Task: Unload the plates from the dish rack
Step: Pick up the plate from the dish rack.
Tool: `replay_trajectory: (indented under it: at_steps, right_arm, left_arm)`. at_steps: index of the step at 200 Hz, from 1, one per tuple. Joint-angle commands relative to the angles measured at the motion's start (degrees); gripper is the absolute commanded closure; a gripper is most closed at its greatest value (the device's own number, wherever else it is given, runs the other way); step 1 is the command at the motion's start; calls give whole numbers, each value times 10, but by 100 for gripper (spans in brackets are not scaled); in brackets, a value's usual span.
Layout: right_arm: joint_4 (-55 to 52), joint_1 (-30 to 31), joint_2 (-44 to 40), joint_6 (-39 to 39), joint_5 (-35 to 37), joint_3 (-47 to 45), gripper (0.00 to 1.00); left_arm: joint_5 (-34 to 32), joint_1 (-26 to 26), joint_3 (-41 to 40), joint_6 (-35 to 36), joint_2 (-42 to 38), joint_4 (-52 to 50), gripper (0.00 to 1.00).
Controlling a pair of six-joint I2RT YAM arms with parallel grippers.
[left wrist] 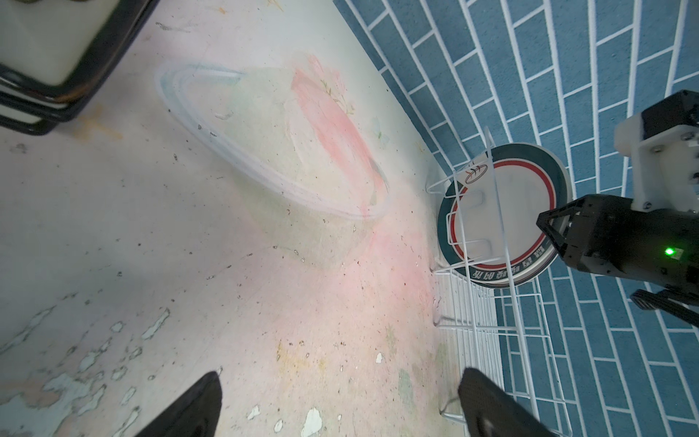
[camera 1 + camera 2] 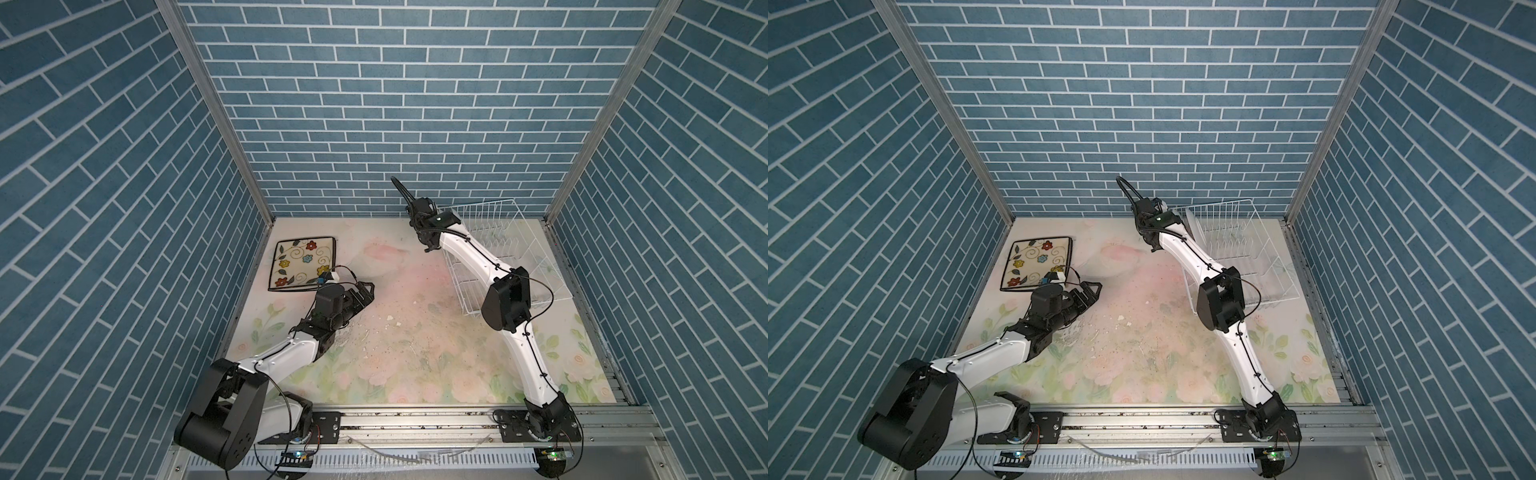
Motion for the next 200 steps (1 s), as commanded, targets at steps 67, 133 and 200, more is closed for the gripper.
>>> replay_trajectory:
  at_steps: [67,133,200]
  right_arm:
    - [15,-6,2,-18,23,-32,81]
    - [21,-1,1,-23,43,-47,90]
    - [52,6,-12,-39,76,-69,100]
  left_arm:
    - [-3,-4,2,3,-19,-18,0]
    - [-2,-4,4,5,-18,-18,0]
    - [-2,-4,10,4,-21,-20,0]
